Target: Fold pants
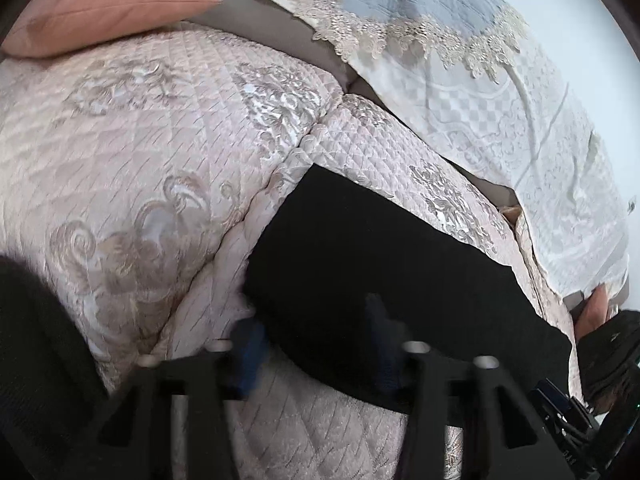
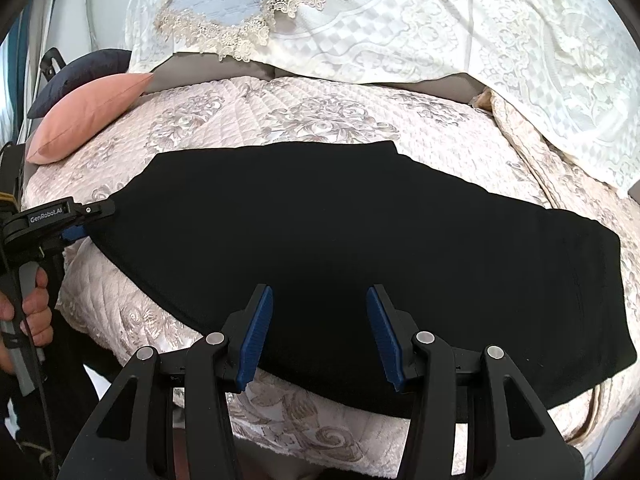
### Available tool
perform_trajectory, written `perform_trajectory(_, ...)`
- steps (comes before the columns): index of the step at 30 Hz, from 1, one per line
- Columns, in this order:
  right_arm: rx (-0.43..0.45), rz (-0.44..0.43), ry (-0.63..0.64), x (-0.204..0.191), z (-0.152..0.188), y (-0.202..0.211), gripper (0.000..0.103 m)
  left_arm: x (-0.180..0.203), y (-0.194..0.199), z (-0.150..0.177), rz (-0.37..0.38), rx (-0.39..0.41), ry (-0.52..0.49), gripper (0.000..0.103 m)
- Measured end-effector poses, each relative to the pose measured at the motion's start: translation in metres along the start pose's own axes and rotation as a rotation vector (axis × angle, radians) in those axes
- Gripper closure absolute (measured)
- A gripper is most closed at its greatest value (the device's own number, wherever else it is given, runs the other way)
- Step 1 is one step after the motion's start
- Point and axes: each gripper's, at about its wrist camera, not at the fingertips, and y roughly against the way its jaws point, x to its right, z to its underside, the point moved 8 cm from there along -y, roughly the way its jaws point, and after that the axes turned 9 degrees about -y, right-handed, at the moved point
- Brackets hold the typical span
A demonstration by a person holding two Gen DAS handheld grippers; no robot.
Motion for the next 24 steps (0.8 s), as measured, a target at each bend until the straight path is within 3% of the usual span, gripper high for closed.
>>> perform_trajectory(3,0.000,-0.007,-0.009,0.000,-0.001,-0.002,0.053,-0.004,-0.001,-0.004,0.004,-0.013,-0.002,0.089)
perform_trajectory(5,0.000,-0.004,-0.010,0.002,-0.001,-0.002,0.053,-0.005,0.001,-0.009,0.028,-0.017,0.001,0.094)
perform_trajectory(12,0.015,0.007,-0.049,0.018,-0.005,0.000,0.053,0.031,0.025,-0.035,0.140,0.042,-0.055,0.096)
perform_trajectory(19,0.040,0.009,-0.132,0.042,-0.009,0.008,0.053,0.116,0.025,-0.058,0.283,0.059,-0.196,0.096)
perform_trajectory(24,0.061,0.027,-0.168,0.061,-0.007,0.018,0.053,0.181,0.014,-0.046,0.385,0.013,-0.317,0.096)
